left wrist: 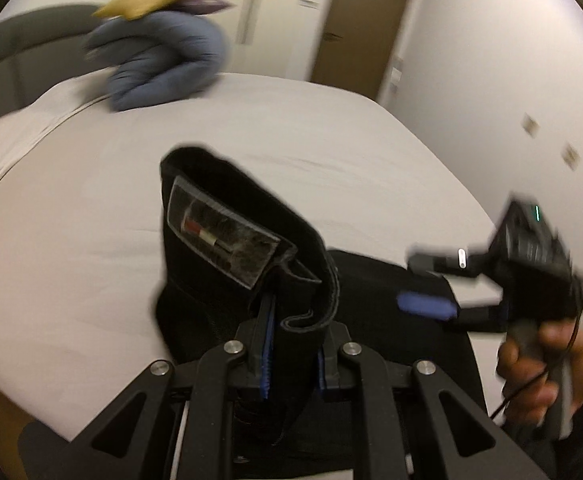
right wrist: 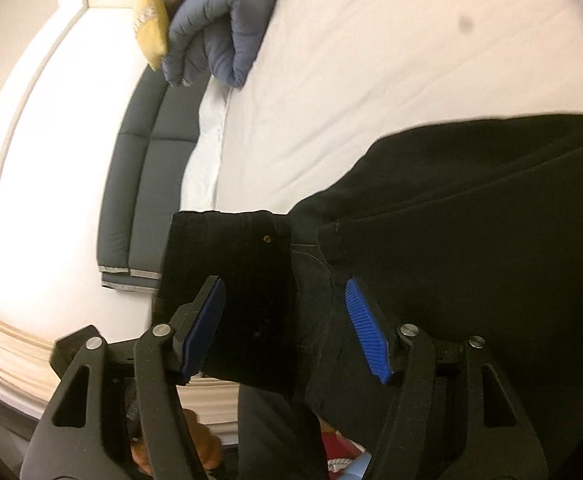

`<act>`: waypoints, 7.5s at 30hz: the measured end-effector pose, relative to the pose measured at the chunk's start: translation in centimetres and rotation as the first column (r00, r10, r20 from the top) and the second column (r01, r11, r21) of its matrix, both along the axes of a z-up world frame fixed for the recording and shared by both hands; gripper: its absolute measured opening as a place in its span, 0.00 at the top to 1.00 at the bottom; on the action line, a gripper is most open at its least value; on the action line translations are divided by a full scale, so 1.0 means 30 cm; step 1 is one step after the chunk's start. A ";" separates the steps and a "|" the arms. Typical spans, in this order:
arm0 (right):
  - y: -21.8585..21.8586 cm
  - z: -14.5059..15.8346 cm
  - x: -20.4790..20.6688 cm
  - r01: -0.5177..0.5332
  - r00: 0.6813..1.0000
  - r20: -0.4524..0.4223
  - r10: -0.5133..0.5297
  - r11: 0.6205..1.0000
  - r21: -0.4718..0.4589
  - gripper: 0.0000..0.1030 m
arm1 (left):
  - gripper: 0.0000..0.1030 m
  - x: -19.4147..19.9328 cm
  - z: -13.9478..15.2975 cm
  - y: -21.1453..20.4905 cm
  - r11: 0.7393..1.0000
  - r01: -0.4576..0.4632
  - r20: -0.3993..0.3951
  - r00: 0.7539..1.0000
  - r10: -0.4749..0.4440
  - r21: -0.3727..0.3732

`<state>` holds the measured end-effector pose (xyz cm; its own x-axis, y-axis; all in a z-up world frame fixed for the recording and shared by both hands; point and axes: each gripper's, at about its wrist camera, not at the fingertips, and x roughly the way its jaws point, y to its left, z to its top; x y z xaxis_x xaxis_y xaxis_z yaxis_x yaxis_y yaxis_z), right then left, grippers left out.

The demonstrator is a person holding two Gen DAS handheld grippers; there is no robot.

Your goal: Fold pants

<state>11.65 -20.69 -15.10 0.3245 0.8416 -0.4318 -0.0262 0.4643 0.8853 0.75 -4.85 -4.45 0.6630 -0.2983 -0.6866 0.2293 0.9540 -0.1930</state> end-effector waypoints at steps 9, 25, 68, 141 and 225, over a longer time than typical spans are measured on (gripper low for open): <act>-0.177 0.054 -0.063 0.008 0.999 0.043 -0.007 1.000 -0.028 0.28 | 0.84 -0.150 -0.118 -0.381 0.933 0.326 -0.036 0.945 -0.324 0.153; -0.258 -0.003 -0.124 0.020 0.999 0.053 0.001 0.923 -0.385 0.83 | 0.84 -0.210 -0.171 -0.539 0.866 0.430 -0.055 0.901 -0.431 0.254; -0.242 -0.028 -0.204 0.087 0.990 0.134 -0.041 0.928 -0.363 0.53 | 0.28 0.172 -0.280 -0.209 0.960 0.274 -0.151 0.953 -0.264 0.049; -0.361 -0.300 -0.053 0.263 0.959 -0.042 -0.280 0.936 -0.235 0.71 | 0.49 0.375 -0.398 -0.056 0.958 0.280 -0.412 0.867 -0.280 -0.064; 0.050 0.912 -0.713 0.817 0.540 0.795 -0.275 0.400 -0.416 0.00 | 0.00 -0.260 0.472 0.118 0.975 -0.188 0.300 0.943 0.146 0.115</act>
